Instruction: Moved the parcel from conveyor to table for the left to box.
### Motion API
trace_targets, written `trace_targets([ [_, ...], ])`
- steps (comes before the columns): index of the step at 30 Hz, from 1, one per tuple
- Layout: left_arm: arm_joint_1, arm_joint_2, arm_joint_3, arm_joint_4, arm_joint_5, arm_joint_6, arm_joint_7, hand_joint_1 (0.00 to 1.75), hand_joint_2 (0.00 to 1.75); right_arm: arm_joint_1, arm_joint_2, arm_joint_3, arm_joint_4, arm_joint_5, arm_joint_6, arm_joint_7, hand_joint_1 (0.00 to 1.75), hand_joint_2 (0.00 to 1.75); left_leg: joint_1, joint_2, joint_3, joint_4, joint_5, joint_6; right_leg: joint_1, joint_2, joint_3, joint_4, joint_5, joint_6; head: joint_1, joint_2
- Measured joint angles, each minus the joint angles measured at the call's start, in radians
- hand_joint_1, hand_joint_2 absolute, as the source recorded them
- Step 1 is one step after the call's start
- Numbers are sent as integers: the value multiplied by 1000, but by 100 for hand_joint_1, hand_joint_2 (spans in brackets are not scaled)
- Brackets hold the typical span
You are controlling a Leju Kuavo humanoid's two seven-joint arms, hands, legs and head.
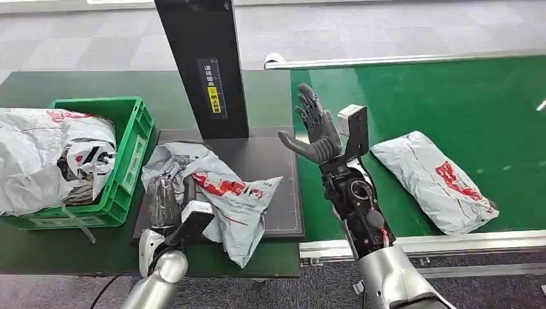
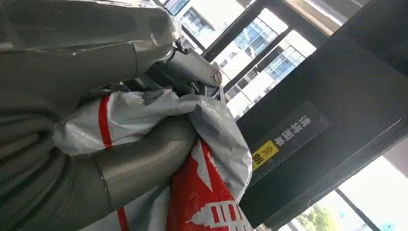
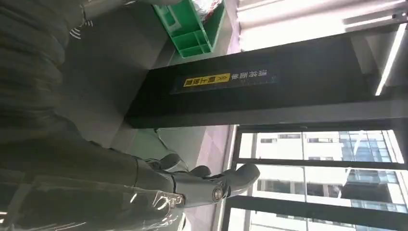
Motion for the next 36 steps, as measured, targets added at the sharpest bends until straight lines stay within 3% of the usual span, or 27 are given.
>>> trace_targets([
  [9,-1,-34,59,-48,28,36,-132,175,175,-31,33,5,96,-99,-45,66,0,175,0,0,-1,0,0,0,0,0,-1,0,0,0,0,0],
  [15,-51,-121,260,-156,-145,36,-205,175,175,-80,66,31,230,-171,-54,143,0,175,0,0,-1,0,0,0,0,0,-1,0,0,0,0,0],
  [21,-155,-131,458,-239,-211,36,-206,175,175,-95,85,45,288,-252,19,192,0,175,1,0,-1,0,0,0,1,0,-1,0,0,0,0,0],
  [36,-199,-140,552,-280,-255,36,-206,175,175,-107,93,61,328,-261,21,192,0,175,1,0,-1,0,0,0,1,0,-1,0,0,0,0,0],
])
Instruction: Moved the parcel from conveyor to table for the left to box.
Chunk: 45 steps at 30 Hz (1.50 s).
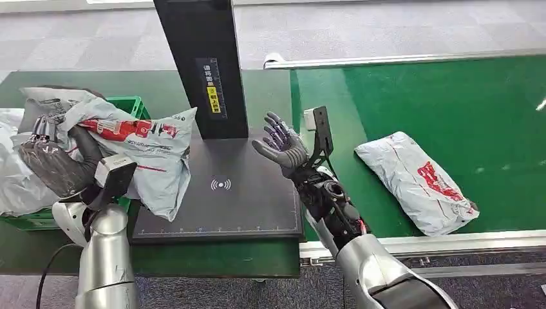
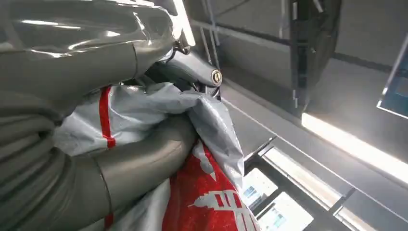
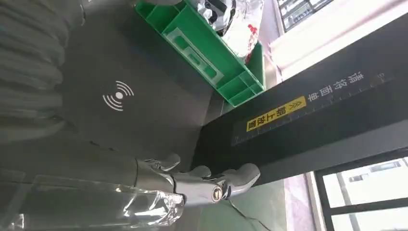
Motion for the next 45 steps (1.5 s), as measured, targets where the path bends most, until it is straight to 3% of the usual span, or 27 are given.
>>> trace_targets([
  [8,-170,18,136,-24,-417,0,18,175,175,-4,-9,75,8,-46,44,-16,0,175,0,0,0,0,0,0,0,0,0,0,0,0,0,0],
  [13,-256,114,177,91,-577,0,413,175,175,4,-31,104,0,-62,42,-22,0,175,0,3,1,0,0,0,0,3,-1,0,1,-1,0,0],
  [18,-258,114,176,95,-577,0,424,175,175,5,-32,105,0,-62,42,-22,0,175,0,3,1,0,0,0,0,3,-1,0,1,-1,0,0],
  [20,-333,267,101,350,-587,0,729,175,175,20,-41,104,-24,1,56,-15,0,175,1,3,1,0,0,-1,1,3,-1,0,1,-1,0,0],
  [23,-336,318,25,468,-588,0,840,171,175,20,-41,105,-32,-4,65,-15,0,175,1,3,0,0,0,-1,1,3,-1,0,1,-1,0,0],
  [24,-340,330,8,504,-588,0,857,112,175,20,-42,105,-34,-8,65,-15,0,175,1,4,0,0,0,-1,1,3,-1,0,1,-1,0,0],
  [25,-347,340,-7,535,-588,0,883,77,175,20,-42,105,-35,-10,65,-16,0,175,1,4,0,0,0,-1,1,3,-1,0,1,-1,0,0],
  [34,-434,413,-157,880,-588,-56,1052,77,175,20,-42,106,-37,-10,75,-16,0,175,1,3,0,0,0,-1,1,3,-2,0,1,-1,0,0],
  [39,-456,425,-193,965,-588,-61,1060,77,175,20,-42,107,-37,-10,76,-16,0,175,1,3,0,0,0,-1,1,3,-2,0,1,-1,0,0],
  [40,-459,428,-200,977,-588,-61,1061,5,175,20,-42,107,-37,-10,76,-16,0,175,1,3,0,0,0,-1,1,3,-2,0,1,-1,0,0],
  [45,-469,433,-211,1012,-588,-76,1065,0,175,20,-42,107,-37,-9,79,-16,0,175,1,3,0,0,0,-1,1,3,-2,0,1,-1,0,0],
])
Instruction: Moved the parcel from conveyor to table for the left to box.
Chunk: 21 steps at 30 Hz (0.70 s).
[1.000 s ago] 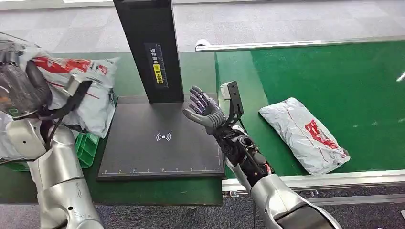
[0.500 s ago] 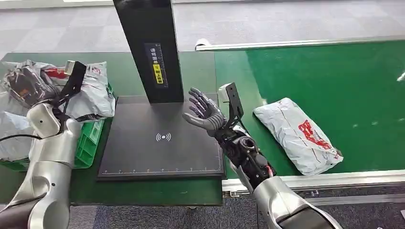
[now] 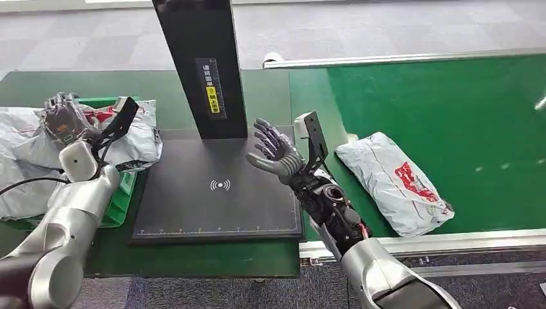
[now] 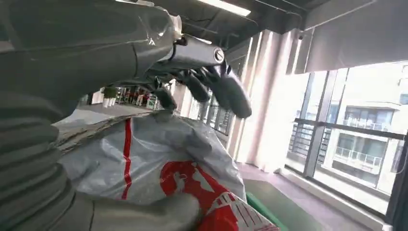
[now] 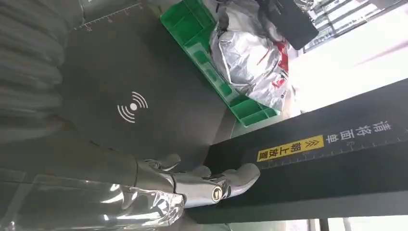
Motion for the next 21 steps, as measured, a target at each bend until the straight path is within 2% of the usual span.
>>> trace_targets([
  [4,0,-4,-20,30,0,-32,-4,0,175,0,0,0,0,4,13,-1,0,175,0,0,0,0,0,0,0,0,0,0,0,0,0,0],
  [8,6,-7,-24,42,0,70,-48,0,175,1,0,0,-2,8,13,4,0,175,0,0,0,0,0,0,0,0,0,0,0,0,0,0],
  [9,13,-7,-24,33,2,75,-70,0,175,1,0,0,-5,8,13,5,0,175,0,0,0,0,0,0,0,0,0,0,0,0,0,0],
  [11,65,-12,-8,-75,31,78,-194,0,175,3,-1,0,-13,8,13,7,0,175,0,1,0,0,0,0,0,0,-1,0,0,0,0,0],
  [12,85,-26,13,-148,84,78,-316,0,0,4,-3,0,-16,6,11,7,0,175,0,1,0,0,0,0,0,0,-1,0,0,0,0,0],
  [13,99,-48,39,-206,130,79,-419,0,0,5,-3,1,-17,6,9,7,0,175,0,1,-1,0,0,0,0,1,-2,0,0,0,1,0],
  [16,122,-161,262,-477,298,79,-1020,0,0,6,-3,8,-17,0,0,-3,0,175,-1,2,-2,0,0,0,-1,1,-2,0,0,0,1,0],
  [17,128,-179,309,-519,317,79,-1133,0,0,6,-3,11,-17,0,-1,-8,0,175,-2,5,-1,0,-1,0,-2,5,-2,0,0,0,0,0],
  [18,144,-210,358,-591,341,79,-1175,0,0,6,-6,14,-18,5,-3,-17,0,175,-2,8,0,0,-2,0,-2,8,-2,0,0,0,0,0],
  [21,184,-258,382,-751,400,78,-1108,0,0,6,-16,23,-18,9,8,-26,0,175,-1,5,-1,0,-2,0,-1,6,-2,0,0,0,0,0],
])
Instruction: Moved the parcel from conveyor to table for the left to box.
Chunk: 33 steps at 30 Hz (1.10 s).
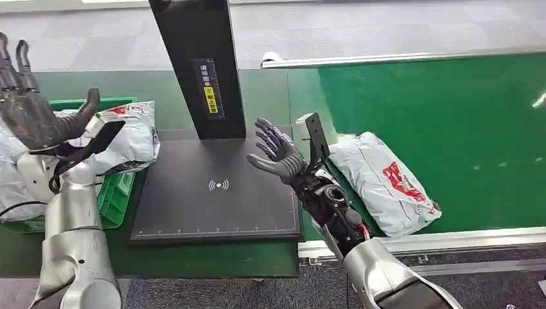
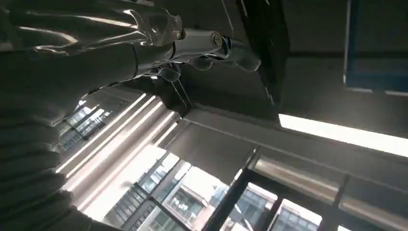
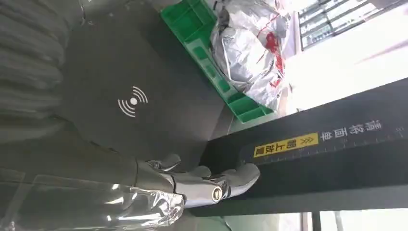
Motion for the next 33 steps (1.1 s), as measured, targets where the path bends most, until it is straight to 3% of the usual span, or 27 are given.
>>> trace_targets([
  [6,35,-57,-3,-213,105,0,34,0,0,0,-8,16,-1,0,11,-10,0,175,0,-3,0,0,0,0,0,-1,0,0,0,0,0,0],
  [10,47,-88,-18,-229,170,-1,35,0,0,0,-15,20,-1,0,9,-24,0,175,0,-3,1,0,0,0,0,-2,1,0,0,0,1,0],
  [11,46,-96,-25,-207,216,-2,36,0,175,0,-19,21,-3,7,0,-32,0,175,0,-4,1,0,0,0,0,-2,1,0,0,0,0,0],
  [15,88,-99,-126,-47,516,-86,143,0,175,-1,-44,21,-25,80,-43,-55,0,175,-1,-4,1,0,0,0,-1,-4,3,0,0,0,0,0],
  [19,193,-95,-320,16,799,-359,224,0,175,-6,-53,9,-36,182,-99,-47,0,175,-1,-4,0,0,0,0,-1,-4,2,0,0,0,1,0],
  [22,264,-91,-446,50,879,-469,248,0,175,-8,-50,-3,-51,243,-147,-32,0,175,-1,-4,0,0,0,0,-1,-3,2,0,0,0,0,0],
  [26,341,-88,-551,107,971,-513,262,0,175,-6,-50,-32,-91,320,-199,-4,0,175,0,-4,0,0,0,0,-1,-3,1,0,0,0,0,0],
  [33,410,-77,-597,151,1000,-505,236,0,175,-1,-50,-79,-111,362,-189,5,0,175,0,-4,0,0,0,0,0,-3,1,0,0,0,0,0],
])
